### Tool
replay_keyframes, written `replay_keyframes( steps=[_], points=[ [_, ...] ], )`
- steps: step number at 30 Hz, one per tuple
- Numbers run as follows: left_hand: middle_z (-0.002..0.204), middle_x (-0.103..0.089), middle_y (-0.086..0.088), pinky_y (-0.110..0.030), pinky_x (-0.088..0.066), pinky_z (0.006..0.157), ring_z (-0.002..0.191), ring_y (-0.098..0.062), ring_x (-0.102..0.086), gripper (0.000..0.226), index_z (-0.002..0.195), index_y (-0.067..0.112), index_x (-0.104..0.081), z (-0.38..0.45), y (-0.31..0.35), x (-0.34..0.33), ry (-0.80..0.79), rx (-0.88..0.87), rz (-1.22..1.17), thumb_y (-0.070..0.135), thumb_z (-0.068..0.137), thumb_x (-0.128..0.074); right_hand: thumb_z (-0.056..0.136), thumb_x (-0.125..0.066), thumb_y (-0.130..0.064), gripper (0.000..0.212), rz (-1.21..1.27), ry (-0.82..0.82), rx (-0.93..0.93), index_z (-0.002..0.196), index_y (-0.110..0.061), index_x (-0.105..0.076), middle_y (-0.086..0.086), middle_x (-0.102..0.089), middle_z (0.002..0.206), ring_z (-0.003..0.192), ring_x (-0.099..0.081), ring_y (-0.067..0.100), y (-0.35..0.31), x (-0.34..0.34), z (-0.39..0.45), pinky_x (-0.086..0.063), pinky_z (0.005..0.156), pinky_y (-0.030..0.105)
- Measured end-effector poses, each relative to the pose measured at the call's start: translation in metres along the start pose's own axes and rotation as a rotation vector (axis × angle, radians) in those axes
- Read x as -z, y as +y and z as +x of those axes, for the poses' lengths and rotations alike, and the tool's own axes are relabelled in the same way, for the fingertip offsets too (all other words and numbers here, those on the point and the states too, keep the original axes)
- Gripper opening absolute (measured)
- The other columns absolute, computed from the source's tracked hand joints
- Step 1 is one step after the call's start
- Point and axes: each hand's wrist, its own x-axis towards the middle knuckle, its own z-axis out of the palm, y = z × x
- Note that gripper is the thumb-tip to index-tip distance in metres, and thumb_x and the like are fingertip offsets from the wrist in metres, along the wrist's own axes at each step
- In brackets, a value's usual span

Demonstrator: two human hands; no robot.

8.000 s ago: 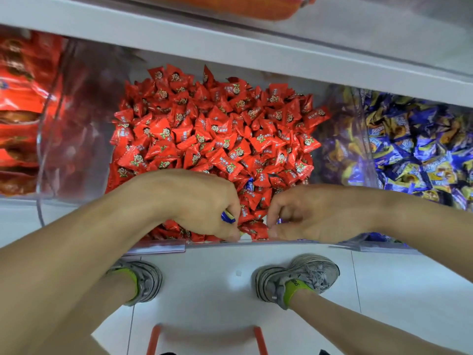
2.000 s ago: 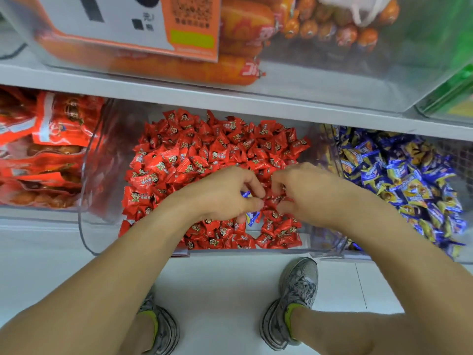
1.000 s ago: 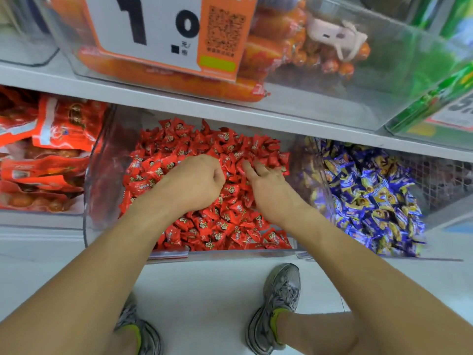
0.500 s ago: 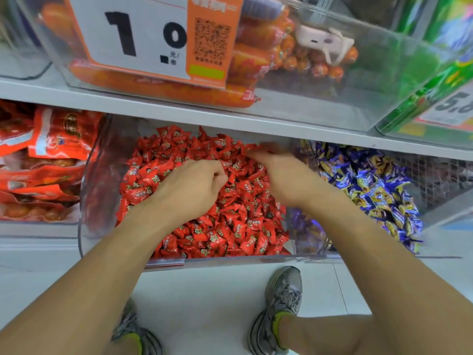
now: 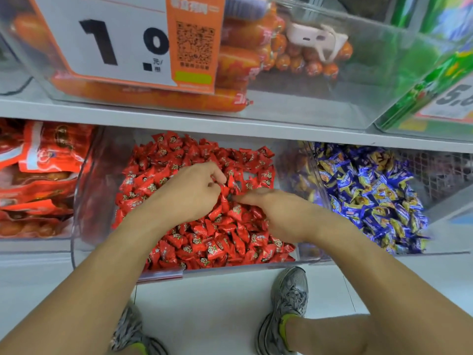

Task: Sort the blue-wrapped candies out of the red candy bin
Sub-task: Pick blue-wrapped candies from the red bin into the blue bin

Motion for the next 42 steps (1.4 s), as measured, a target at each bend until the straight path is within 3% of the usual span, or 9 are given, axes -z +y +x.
replay_keyframes(
  steps=[8,11,15,21,27,31,34,38,42],
  points=[
    [0.094,-0.068,-0.013,-0.03,-0.056,0.06,0.063,-0.02,-0.068,0.018,0.116,0.012,-0.057,-0.013,0.016,-0.007,-0.081,0.11,-0.532,0.013,0.104,-0.042,0.084,-0.042,0.013,0.07,0.371,0.369,0.075,0.14,-0.028,-0.048,0.001,-0.055,0.13,0.106,-0.059,0.003,-0.007,0.013,-0.035,-0.049,0.089,0.021],
    [0.089,-0.068,-0.019,-0.033,-0.056,0.06,0.069,-0.029,-0.067,0.031,0.118,0.001,-0.057,-0.02,0.035,-0.018,-0.087,0.205,-0.938,0.024,0.105,-0.04,0.1,-0.05,-0.013,0.028,0.585,0.47,0.058,0.126,-0.024,-0.053,-0.008,-0.058,0.091,0.078,-0.053,0.0,-0.017,-0.006,-0.03,-0.039,0.07,0.012],
    [0.09,-0.068,-0.013,-0.038,-0.053,0.082,0.085,-0.023,-0.067,0.048,0.1,0.004,-0.063,-0.029,0.056,-0.035,-0.133,0.309,-1.138,0.046,0.101,-0.039,0.096,-0.046,-0.053,0.041,0.411,0.402,0.065,0.13,-0.029,-0.045,-0.005,-0.048,0.109,0.097,-0.05,0.01,-0.028,-0.025,-0.021,-0.046,0.087,0.028],
    [0.08,-0.056,-0.004,-0.037,-0.046,0.078,0.069,-0.015,-0.054,0.028,0.11,0.008,-0.049,-0.031,0.068,-0.037,-0.276,0.147,-1.217,0.027,0.092,-0.057,0.098,-0.053,-0.036,0.027,0.289,0.5,0.026,0.123,-0.026,-0.049,0.001,-0.054,0.114,0.1,-0.059,0.027,-0.008,-0.009,-0.036,-0.047,0.084,0.041],
    [0.094,-0.071,-0.008,-0.04,-0.056,0.077,0.083,-0.022,-0.066,0.069,0.138,0.024,-0.044,-0.025,0.091,-0.054,-0.267,0.033,-1.287,0.013,0.071,-0.055,0.096,-0.056,-0.021,0.019,0.245,0.712,0.127,0.115,-0.018,-0.056,-0.001,-0.049,0.102,0.088,-0.057,0.022,0.013,-0.005,-0.06,-0.05,0.078,0.039],
    [0.117,-0.067,0.011,-0.022,-0.045,0.1,0.114,-0.003,-0.059,0.036,0.124,0.029,-0.058,-0.012,0.077,-0.056,0.01,-0.302,-0.495,0.019,0.09,-0.054,0.094,-0.059,-0.009,0.017,0.343,1.031,-0.013,0.11,-0.015,-0.062,0.001,-0.051,0.106,0.093,-0.048,0.007,0.047,0.007,-0.078,-0.035,0.083,0.007],
    [0.117,-0.058,0.019,-0.026,-0.039,0.104,0.116,-0.003,-0.044,0.03,0.122,0.034,-0.06,-0.001,0.049,-0.059,0.047,-0.438,0.328,0.021,0.095,-0.056,0.093,-0.065,-0.025,0.023,0.292,0.945,-0.254,0.115,-0.019,-0.064,0.005,-0.049,0.104,0.106,-0.048,0.03,0.092,0.015,-0.075,-0.035,0.09,0.026],
    [0.133,-0.045,0.009,-0.044,-0.03,0.113,0.128,-0.018,-0.032,0.048,0.133,0.037,-0.055,-0.01,0.018,-0.062,-0.098,-0.281,0.604,0.058,0.09,-0.046,0.09,-0.066,-0.033,0.026,0.246,0.982,-0.373,0.11,-0.017,-0.069,0.009,-0.053,0.105,0.107,-0.047,0.037,0.099,0.018,-0.071,-0.037,0.093,0.035],
    [0.128,-0.047,0.005,-0.049,-0.026,0.113,0.123,-0.025,-0.041,0.067,0.127,0.04,-0.057,-0.029,0.001,-0.049,-0.054,-0.264,0.719,0.072,0.075,-0.031,0.089,-0.064,-0.021,0.01,0.232,1.0,0.028,0.096,-0.018,-0.071,0.003,-0.06,0.096,0.098,-0.058,0.021,0.047,0.017,-0.059,-0.04,0.088,0.024]
  ],
)
